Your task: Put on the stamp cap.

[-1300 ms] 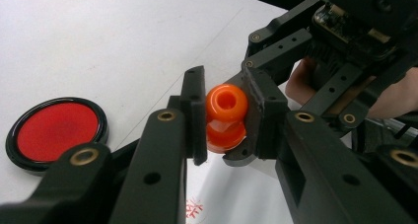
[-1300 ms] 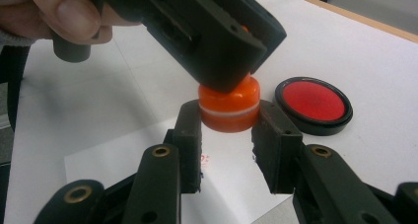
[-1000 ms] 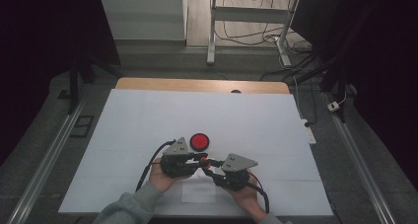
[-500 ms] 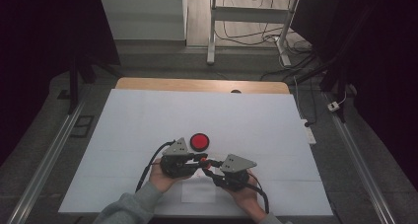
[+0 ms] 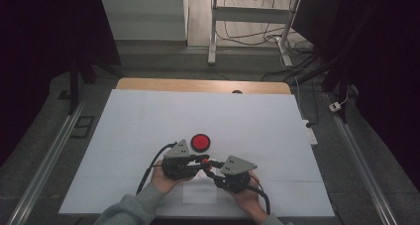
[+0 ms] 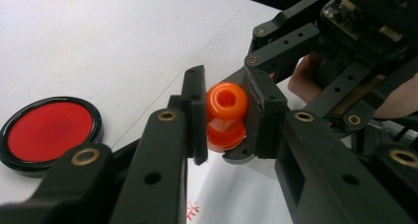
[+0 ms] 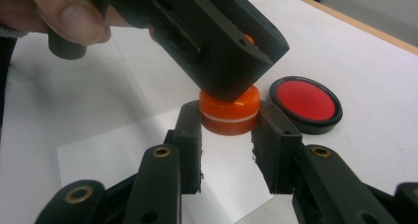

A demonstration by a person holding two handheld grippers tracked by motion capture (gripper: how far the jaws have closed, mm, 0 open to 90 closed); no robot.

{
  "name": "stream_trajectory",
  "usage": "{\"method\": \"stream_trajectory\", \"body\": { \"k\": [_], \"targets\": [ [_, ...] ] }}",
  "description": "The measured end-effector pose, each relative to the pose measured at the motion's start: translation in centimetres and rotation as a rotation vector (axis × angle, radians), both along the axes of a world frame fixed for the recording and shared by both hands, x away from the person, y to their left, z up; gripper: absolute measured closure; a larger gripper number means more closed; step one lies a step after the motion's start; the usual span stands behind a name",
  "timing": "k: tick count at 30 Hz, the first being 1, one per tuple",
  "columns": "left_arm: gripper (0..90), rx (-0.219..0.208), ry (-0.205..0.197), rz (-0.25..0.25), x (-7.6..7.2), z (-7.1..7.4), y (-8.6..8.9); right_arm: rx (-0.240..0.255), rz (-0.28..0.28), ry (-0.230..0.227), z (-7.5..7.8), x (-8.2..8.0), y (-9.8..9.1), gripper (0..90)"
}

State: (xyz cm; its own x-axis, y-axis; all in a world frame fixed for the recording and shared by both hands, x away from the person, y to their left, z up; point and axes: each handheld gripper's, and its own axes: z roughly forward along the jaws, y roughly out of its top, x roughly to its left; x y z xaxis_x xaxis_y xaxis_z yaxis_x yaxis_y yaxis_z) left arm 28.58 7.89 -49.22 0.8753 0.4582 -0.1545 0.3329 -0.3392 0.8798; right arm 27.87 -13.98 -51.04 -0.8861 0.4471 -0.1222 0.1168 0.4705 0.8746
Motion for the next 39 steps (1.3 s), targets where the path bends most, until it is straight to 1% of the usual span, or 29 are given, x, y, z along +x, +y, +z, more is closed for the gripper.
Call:
{"method": "stream_trajectory", "body": {
  "k": [1, 2, 3, 6, 11, 12, 14, 15, 19, 22, 27, 29, 34, 35, 36, 39],
  "targets": [
    [72.5, 0.01, -0.01, 0.005, -0.13, -0.07, -0.15, -0.006, -0.002, 0.0, -0.01, 0.0, 0.0, 64.5],
    [72.5, 0.01, -0.01, 0.005, -0.13, -0.07, -0.15, -0.006, -0.002, 0.0, -0.01, 0.0, 0.0, 64.5],
    [72.5, 0.018, -0.016, 0.006, -0.18, -0.1, -0.23, -0.018, 0.0, 0.0, -0.04, 0.04, 0.02, 64.5],
    [72.5, 0.037, -0.028, 0.008, -0.29, -0.17, -0.39, -0.025, -0.001, 0.008, -0.11, 0.02, 0.03, 64.5],
    [72.4, 0.039, -0.028, 0.007, -0.27, 0.0, -0.33, -0.008, 0.006, 0.012, -0.18, 0.14, -0.02, 64.2],
    [72.4, 0.045, -0.031, 0.006, -0.29, 0.06, -0.36, -0.009, -0.001, 0.009, -0.18, 0.08, 0.0, 64.1],
    [72.3, 0.057, -0.037, 0.008, -0.32, 0.12, -0.41, -0.007, 0.003, 0.009, -0.21, 0.12, 0.0, 64.0],
    [72.3, 0.065, -0.039, 0.009, -0.35, 0.1, -0.47, 0.003, 0.006, 0.023, -0.28, 0.23, -0.04, 63.5],
    [72.2, 0.06, -0.038, 0.008, -0.34, 0.12, -0.45, 0.012, 0.005, 0.032, -0.38, 0.28, -0.1, 63.1],
    [72.2, 0.041, -0.029, 0.012, -0.29, 0.15, -0.35, 0.021, 0.004, 0.028, -0.34, 0.28, -0.13, 62.4],
    [72.2, 0.025, -0.026, 0.015, -0.23, 0.23, -0.23, 0.019, 0.008, 0.037, -0.4, 0.36, -0.12, 57.9],
    [72.2, 0.021, -0.025, 0.019, -0.22, 0.27, -0.15, 0.016, 0.013, 0.036, -0.45, 0.35, -0.07, 57.3],
    [72.2, 0.016, -0.022, 0.022, -0.12, 0.34, 0.09, 0.018, 0.005, 0.038, -0.45, 0.41, -0.16, 55.4],
    [72.2, 0.016, -0.022, 0.022, -0.12, 0.35, 0.12, 0.01, -0.004, 0.035, -0.4, 0.4, -0.22, 55.0],
    [72.2, 0.016, -0.021, 0.023, -0.11, 0.36, 0.13, 0.019, -0.002, 0.036, -0.42, 0.41, -0.27, 54.5],
    [72.2, 0.02, -0.018, 0.026, -0.01, 0.35, 0.19, 0.017, -0.011, 0.028, -0.42, 0.44, -0.43, 53.9]
  ]
}}
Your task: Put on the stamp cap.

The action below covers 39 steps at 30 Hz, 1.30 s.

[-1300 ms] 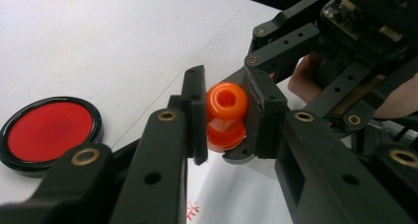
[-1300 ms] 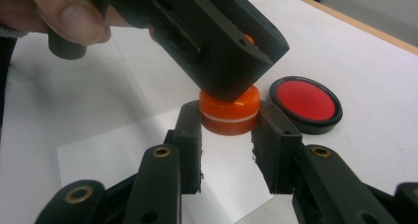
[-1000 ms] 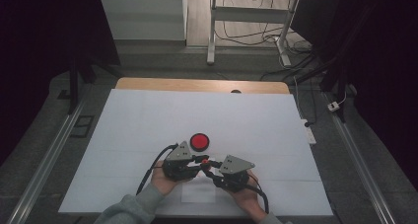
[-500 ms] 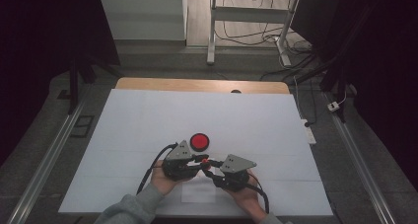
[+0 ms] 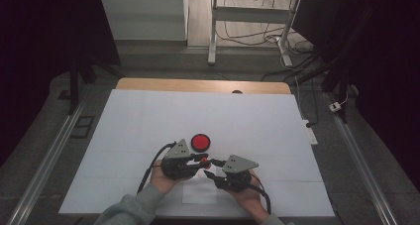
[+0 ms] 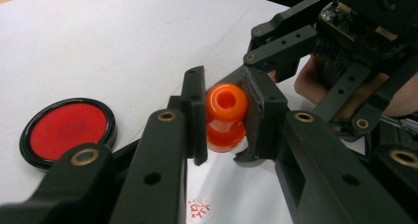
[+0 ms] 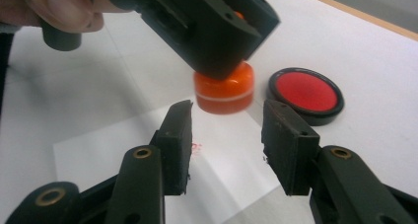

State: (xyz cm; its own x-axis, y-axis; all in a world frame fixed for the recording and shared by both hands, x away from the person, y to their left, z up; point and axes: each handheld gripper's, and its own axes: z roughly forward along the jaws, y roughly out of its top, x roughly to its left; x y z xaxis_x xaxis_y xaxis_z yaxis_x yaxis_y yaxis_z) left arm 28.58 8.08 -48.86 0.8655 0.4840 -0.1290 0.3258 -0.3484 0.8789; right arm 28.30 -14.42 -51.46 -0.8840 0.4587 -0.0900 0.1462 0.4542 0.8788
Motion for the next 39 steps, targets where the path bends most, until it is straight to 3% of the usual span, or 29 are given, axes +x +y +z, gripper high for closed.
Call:
{"method": "stream_trajectory", "body": {
  "k": [11, 20, 24, 28, 32, 39],
  "targets": [
    [72.2, -0.013, -0.008, 0.006, 0.0, 0.6, 0.7, 0.011, -0.06, -0.001, 0.3, 0.4, -2.4, 50.6],
    [72.2, -0.012, -0.012, 0.015, 0.0, 0.9, 1.1, 0.024, -0.12, -0.014, 0.9, 0.6, -6.2, 48.2],
    [72.1, -0.009, -0.013, 0.02, 0.1, 0.9, 1.2, 0.019, -0.164, -0.005, 1.1, 0.7, -8.8, 46.8],
    [72.1, -0.007, -0.017, 0.026, 0.2, 1.1, 1.5, 0.017, -0.187, 0.003, 1.1, 0.6, -10.1, 46.2],
    [72.1, -0.008, -0.018, 0.035, 0.2, 1.2, 1.9, -0.017, -0.231, -0.029, 1.2, 0.3, -11.6, 46.1],
    [72.1, 0.0, -0.024, 0.048, 0.5, 1.7, 2.5, -0.019, -0.264, -0.008, 1.0, -0.1, -13.9, 45.8]
  ]
}}
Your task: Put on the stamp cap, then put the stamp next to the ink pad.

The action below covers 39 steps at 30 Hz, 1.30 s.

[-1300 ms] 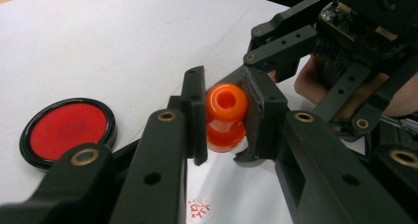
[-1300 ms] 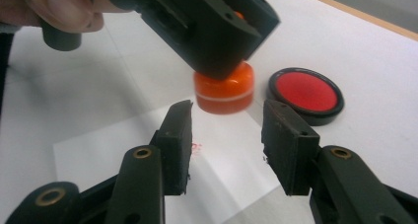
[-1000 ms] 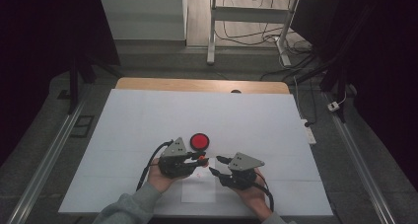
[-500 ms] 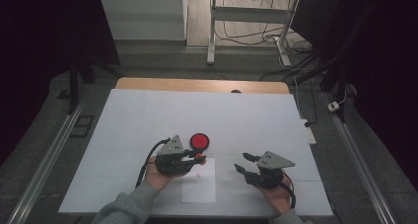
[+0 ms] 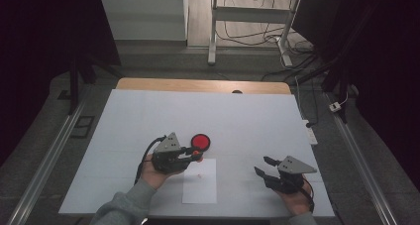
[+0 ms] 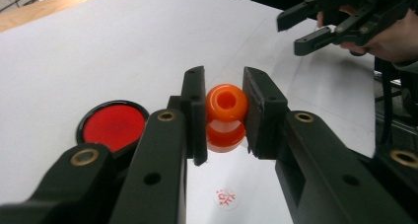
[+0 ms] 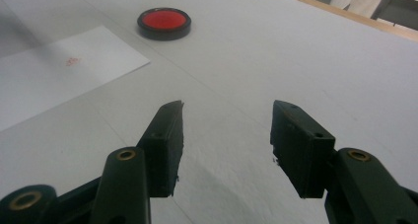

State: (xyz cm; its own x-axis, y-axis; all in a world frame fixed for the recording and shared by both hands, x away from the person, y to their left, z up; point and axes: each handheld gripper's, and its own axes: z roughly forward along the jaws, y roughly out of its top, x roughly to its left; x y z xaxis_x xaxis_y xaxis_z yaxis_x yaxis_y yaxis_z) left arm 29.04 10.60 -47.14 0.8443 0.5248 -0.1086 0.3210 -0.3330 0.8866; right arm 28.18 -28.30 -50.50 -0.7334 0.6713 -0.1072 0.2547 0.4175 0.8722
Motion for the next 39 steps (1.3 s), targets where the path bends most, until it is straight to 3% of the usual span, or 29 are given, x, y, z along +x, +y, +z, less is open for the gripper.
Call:
{"method": "stream_trajectory", "body": {
  "k": [7, 18, 26, 39],
  "targets": [
    [72.1, 0.0, -0.011, 0.046, 0.5, 0.6, 1.2, 0.011, -0.024, 0.001, 0.0, -0.3, -1.5, 45.7],
    [72.0, -0.008, -0.009, 0.084, 1.0, 1.1, 2.6, 0.007, -0.012, 0.008, -0.2, -0.1, -1.3, 45.9],
    [72.0, -0.006, -0.004, 0.105, 1.5, 1.0, 3.1, 0.001, -0.017, 0.013, -0.2, -0.1, -1.3, 46.0],
    [71.9, 0.038, 0.008, 0.157, 2.5, 0.0, 3.7, -0.004, -0.011, 0.012, -0.2, -0.1, -1.2, 46.1]
  ]
}}
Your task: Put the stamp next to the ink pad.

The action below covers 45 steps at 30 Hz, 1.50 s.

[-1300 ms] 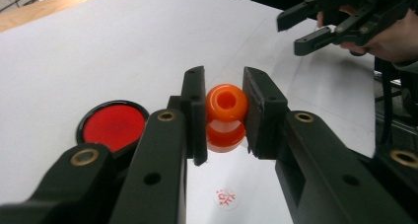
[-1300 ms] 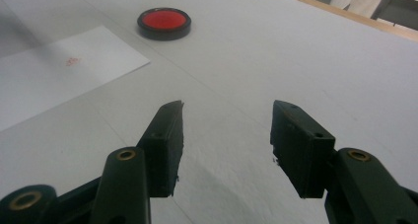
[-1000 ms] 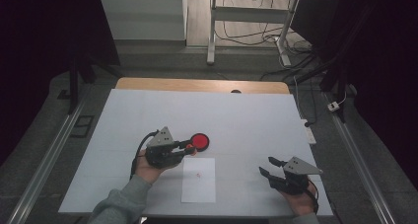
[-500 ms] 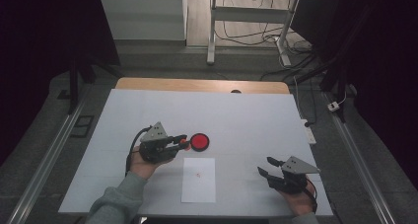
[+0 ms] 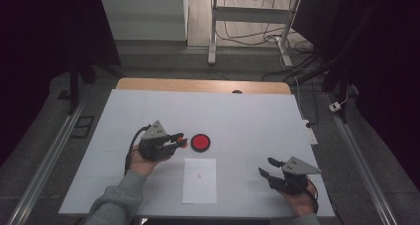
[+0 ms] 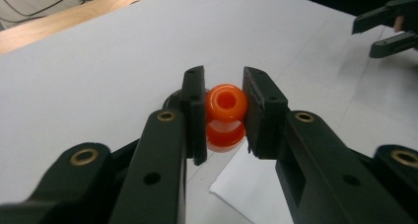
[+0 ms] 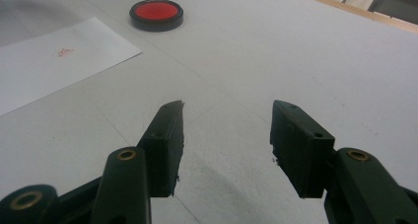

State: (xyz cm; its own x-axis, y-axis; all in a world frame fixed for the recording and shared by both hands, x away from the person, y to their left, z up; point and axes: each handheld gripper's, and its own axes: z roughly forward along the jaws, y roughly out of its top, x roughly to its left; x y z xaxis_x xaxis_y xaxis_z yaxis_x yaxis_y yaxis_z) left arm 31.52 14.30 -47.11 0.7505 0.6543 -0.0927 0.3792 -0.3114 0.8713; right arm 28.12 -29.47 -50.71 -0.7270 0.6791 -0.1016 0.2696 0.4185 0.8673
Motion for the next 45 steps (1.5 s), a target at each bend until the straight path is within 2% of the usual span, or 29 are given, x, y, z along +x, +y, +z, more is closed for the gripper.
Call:
{"method": "stream_trajectory", "body": {
  "k": [10, 19, 30, 40, 45],
  "targets": [
    [71.8, 0.042, 0.025, 0.031, 0.9, -1.2, 0.2, 0.004, 0.002, -0.001, -0.1, 0.1, 0.1, 46.1],
    [71.8, 0.089, 0.046, 0.045, 2.1, -2.4, -0.6, -0.007, -0.002, 0.005, -0.1, 0.1, 0.1, 46.1],
    [71.7, 0.148, 0.097, 0.061, 3.6, -4.3, -1.2, -0.01, 0.001, 0.005, -0.2, 0.1, 0.2, 46.2],
    [71.4, 0.178, 0.111, 0.063, 4.0, -5.2, -1.5, -0.012, -0.002, 0.01, -0.2, 0.1, 0.1, 46.2],
    [71.0, 0.206, 0.112, 0.059, 4.0, -5.7, -1.7, -0.012, 0.001, 0.007, -0.2, 0.1, 0.1, 46.2]
  ]
}}
